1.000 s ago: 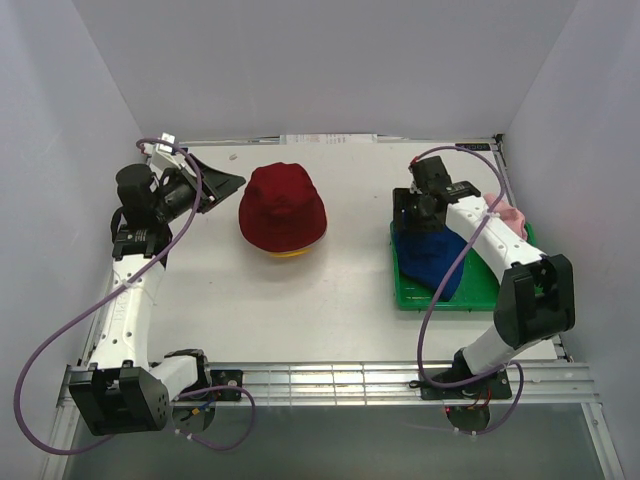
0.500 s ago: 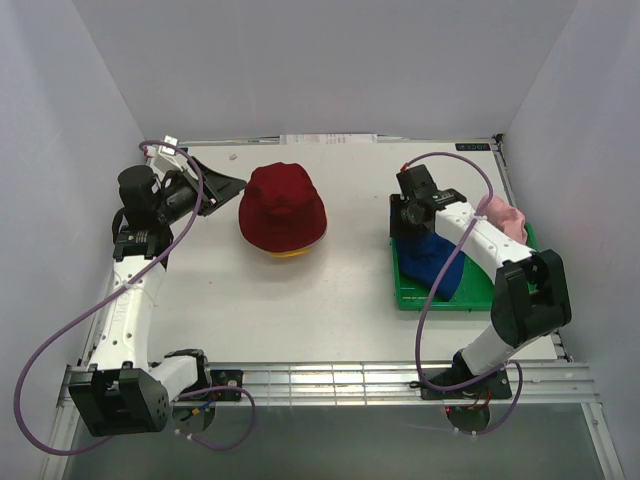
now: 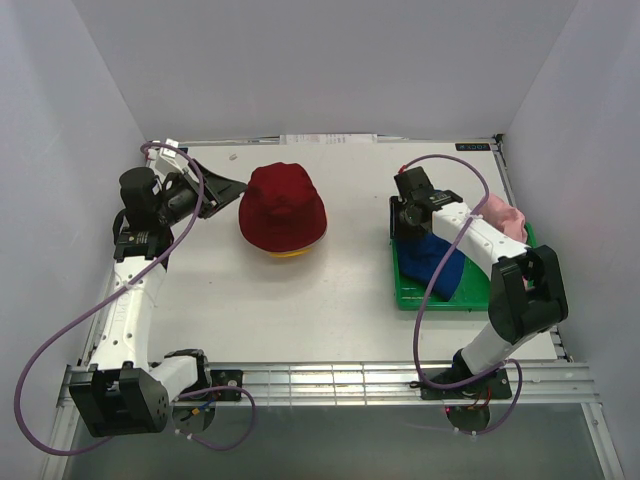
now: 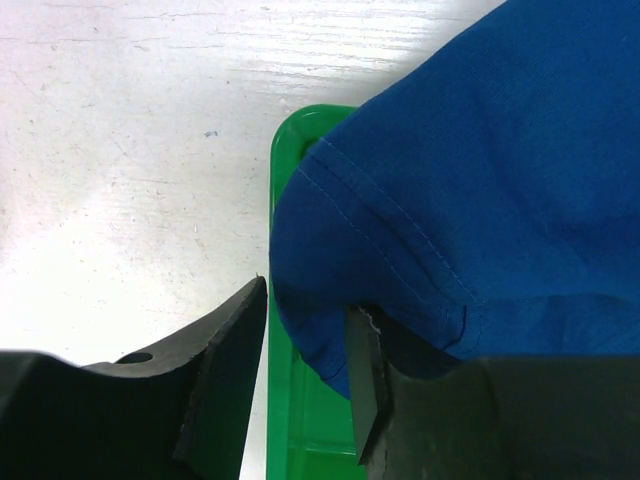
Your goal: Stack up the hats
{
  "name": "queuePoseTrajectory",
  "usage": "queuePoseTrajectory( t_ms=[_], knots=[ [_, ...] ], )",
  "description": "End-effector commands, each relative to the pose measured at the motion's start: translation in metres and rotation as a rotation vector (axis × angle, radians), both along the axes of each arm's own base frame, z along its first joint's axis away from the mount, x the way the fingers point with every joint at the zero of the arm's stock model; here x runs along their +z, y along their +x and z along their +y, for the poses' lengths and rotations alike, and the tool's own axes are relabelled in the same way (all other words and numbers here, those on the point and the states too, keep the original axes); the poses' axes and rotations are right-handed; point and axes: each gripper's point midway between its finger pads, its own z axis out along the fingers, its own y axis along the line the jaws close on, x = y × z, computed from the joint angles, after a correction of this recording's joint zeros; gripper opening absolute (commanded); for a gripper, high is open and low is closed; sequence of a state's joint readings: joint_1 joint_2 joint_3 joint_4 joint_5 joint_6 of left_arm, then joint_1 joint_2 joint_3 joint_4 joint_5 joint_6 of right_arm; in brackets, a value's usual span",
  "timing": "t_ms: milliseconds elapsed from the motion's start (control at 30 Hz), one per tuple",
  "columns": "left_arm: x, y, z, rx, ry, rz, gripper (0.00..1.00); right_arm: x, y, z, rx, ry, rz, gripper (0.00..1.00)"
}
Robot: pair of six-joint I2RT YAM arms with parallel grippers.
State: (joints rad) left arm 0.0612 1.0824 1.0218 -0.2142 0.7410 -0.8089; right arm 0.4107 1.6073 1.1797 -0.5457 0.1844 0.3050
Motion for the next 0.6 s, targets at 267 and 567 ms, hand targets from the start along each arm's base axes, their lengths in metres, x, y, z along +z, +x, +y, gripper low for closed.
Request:
queuePoseTrajectory(
  t_ms=[267, 567],
  knots=[
    [0.009, -0.012, -0.003, -0.01, 0.014, -0.038, 0.59, 0.015, 0.012, 0.004, 0.007, 0.022, -0.055, 0.15],
    [0.015, -0.014, -0.005, -0.021, 0.016, -0.054, 0.6, 0.09, 0.008, 0.005, 0.064, 0.056, -0.158, 0.08]
  ],
)
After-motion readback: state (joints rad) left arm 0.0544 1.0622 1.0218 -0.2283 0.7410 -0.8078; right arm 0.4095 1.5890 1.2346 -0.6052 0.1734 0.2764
